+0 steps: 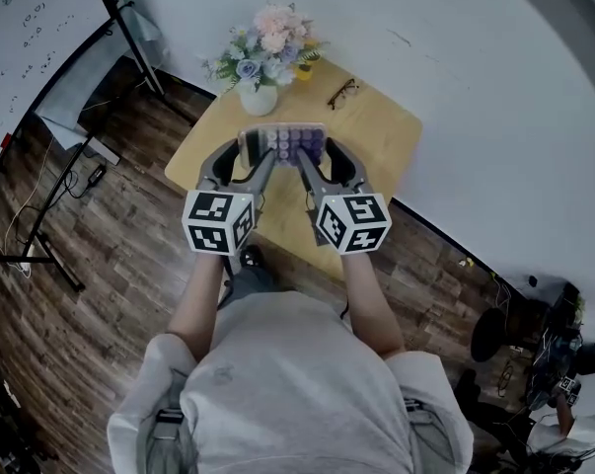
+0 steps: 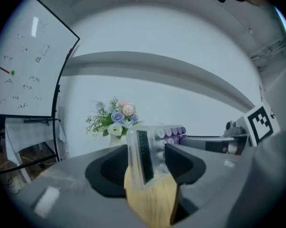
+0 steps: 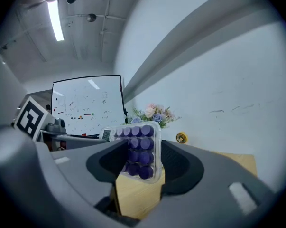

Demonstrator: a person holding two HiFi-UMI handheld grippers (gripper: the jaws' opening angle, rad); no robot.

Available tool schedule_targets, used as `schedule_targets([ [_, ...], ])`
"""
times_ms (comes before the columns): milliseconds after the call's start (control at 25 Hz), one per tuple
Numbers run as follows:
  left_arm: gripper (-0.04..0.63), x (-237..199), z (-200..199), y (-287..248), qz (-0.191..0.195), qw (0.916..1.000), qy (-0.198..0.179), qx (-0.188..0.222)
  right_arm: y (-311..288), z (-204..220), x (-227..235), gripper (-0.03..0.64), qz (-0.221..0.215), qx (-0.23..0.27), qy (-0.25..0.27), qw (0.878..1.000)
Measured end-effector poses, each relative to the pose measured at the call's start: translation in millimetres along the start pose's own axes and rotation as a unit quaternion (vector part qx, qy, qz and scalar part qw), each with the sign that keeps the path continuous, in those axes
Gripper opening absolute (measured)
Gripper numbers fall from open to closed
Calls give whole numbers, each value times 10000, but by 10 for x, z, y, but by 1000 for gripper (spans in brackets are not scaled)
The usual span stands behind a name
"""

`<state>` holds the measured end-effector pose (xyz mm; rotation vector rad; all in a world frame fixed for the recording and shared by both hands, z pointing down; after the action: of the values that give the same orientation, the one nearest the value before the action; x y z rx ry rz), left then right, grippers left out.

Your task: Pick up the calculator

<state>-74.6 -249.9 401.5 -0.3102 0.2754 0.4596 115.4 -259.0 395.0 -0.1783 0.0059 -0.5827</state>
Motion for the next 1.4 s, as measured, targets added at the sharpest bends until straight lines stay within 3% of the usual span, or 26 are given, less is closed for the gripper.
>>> schedule_targets([
  [720,255,857,-327,385,559,9924,-722,820,967,-493,-24,209,523,962,549,9925],
  [1400,255,1498,-250,689,990,9827,-991,1211,1781,-571,-67,209,941,1388,949,9813],
])
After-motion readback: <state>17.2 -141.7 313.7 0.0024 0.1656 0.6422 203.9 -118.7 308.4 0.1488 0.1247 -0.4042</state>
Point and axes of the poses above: the fingertips, and each gripper's own axes: y backward along the fingers, x to its right, z out of its underside, the point moved 9 cm from there along y, backward along the fingers, and after that the axes turned 8 degrees about y, right-handed, at the moved point
